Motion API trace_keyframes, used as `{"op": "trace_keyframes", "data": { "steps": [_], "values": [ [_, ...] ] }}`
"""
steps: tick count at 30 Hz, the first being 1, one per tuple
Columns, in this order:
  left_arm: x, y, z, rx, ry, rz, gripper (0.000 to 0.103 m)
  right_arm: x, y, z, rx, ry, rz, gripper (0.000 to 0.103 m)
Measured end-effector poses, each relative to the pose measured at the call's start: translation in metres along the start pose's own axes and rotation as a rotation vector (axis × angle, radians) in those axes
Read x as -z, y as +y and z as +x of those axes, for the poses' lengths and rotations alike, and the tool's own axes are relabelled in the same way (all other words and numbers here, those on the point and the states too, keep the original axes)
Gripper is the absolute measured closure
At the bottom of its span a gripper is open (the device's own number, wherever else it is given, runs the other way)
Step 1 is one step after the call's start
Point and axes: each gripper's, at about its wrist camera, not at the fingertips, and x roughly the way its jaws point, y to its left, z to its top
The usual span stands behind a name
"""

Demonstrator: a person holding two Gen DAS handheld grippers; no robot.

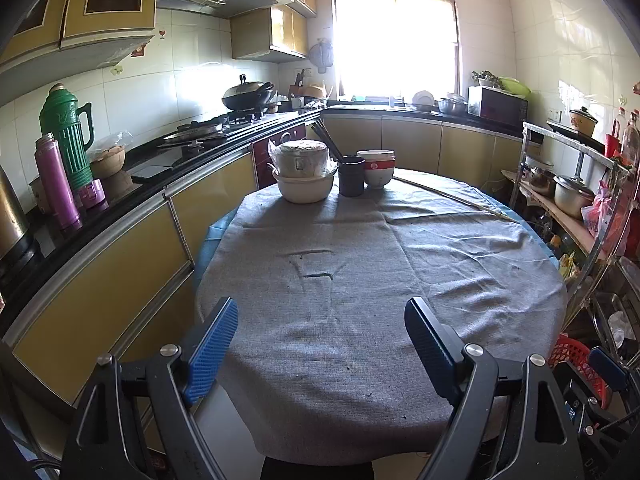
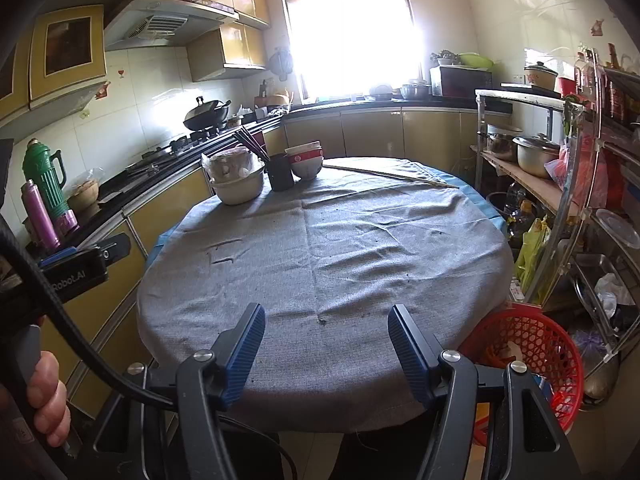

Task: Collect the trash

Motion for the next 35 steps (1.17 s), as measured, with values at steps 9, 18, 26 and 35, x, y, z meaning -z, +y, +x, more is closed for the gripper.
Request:
{"op": "trace_keyframes", "data": {
  "steps": [9, 18, 26, 35],
  "values": [
    [0.000, 0.001, 0.000, -0.006, 0.001, -0.003, 0.017, -0.001, 0.000, 0.003, -0.005, 0.011, 0.006, 0.035],
    [0.001, 0.000, 0.005, -0.019, 0.008, 0.007, 0.017, -0.006, -0.001, 0.010, -0.013, 0.012, 0.003, 0.035],
    [0.003, 0.006, 0.019, -0.060, 0.037, 0.005, 0.017, -0.013, -0.010, 0.034, -0.021, 0.039, 0.023, 0.035],
    [0.003, 0.006, 0.066, -0.011, 0.133, -0.028, 0.017, -0.027, -0.031, 0.093, -0.019, 0.079, 0.016, 0.035]
  ]
}}
